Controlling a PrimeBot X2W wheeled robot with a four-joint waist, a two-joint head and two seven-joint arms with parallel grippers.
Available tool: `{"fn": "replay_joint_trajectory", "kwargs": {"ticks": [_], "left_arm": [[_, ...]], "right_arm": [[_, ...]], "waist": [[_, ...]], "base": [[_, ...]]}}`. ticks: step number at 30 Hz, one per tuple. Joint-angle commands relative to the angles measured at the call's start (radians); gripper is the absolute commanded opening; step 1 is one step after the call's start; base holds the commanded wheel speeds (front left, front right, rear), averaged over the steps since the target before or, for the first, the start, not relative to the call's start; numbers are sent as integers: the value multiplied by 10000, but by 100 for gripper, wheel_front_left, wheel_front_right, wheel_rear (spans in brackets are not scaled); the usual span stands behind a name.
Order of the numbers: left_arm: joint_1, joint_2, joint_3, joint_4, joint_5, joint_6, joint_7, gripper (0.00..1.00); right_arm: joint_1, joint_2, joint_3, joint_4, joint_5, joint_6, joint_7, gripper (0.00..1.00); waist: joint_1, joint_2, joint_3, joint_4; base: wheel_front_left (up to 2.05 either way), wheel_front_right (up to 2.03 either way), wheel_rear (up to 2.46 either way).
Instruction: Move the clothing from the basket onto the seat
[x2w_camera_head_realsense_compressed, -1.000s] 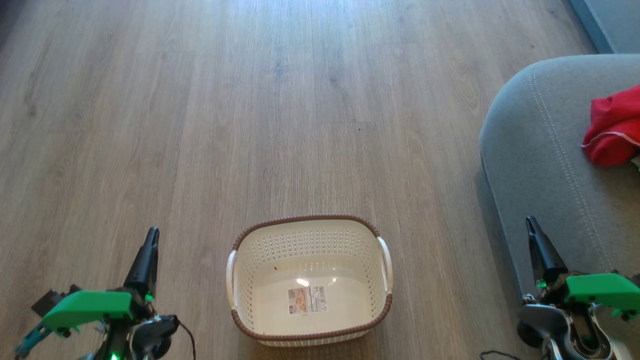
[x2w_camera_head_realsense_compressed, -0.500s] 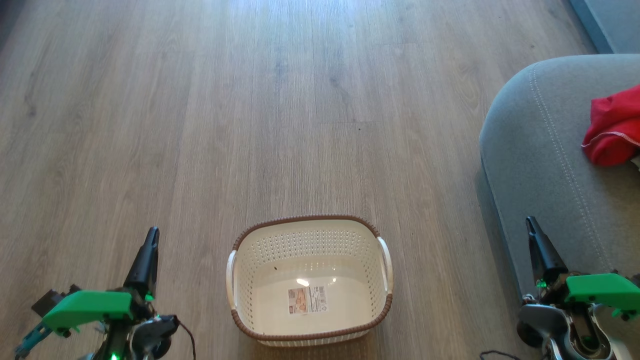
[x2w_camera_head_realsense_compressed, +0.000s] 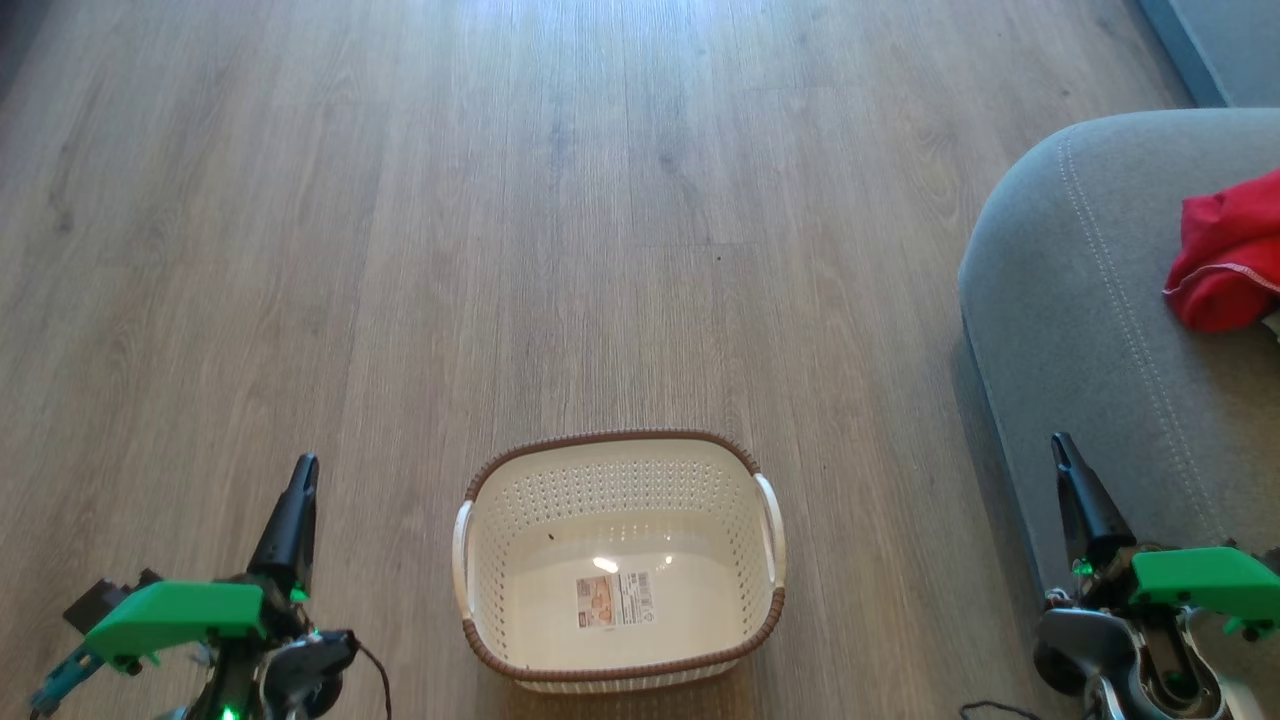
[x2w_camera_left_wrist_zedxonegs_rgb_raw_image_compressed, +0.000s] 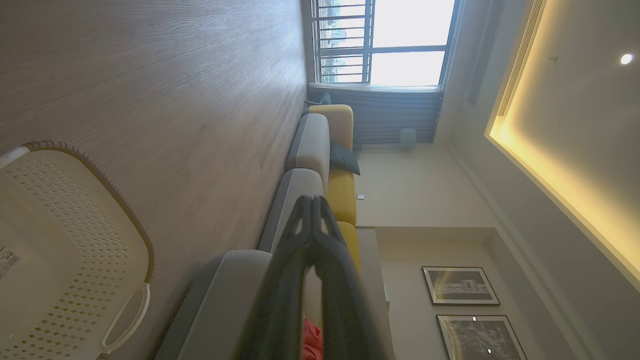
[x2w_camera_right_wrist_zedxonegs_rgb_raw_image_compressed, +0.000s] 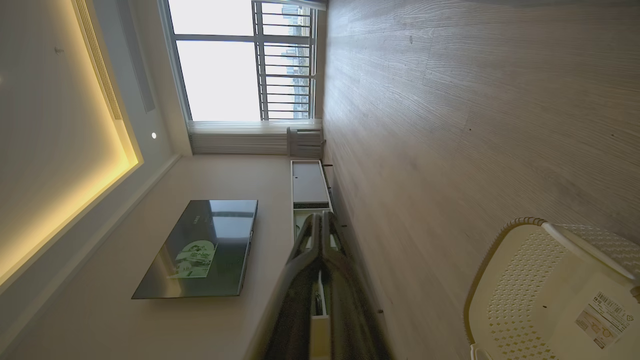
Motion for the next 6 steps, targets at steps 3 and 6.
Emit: {"fn": "replay_joint_trajectory", "kwargs": {"ticks": [3,6], "left_arm": [[-478,108,348,-332,-60,-92,76,0],[-478,108,348,-332,-60,-92,76,0]], "right_arm": [[-560,-37,174,-385,58,6,59,0],[-560,-37,174,-385,58,6,59,0]], "waist": [[0,0,0,0],[0,0,0,0]], "base": [[0,0,0],[0,0,0]]}}
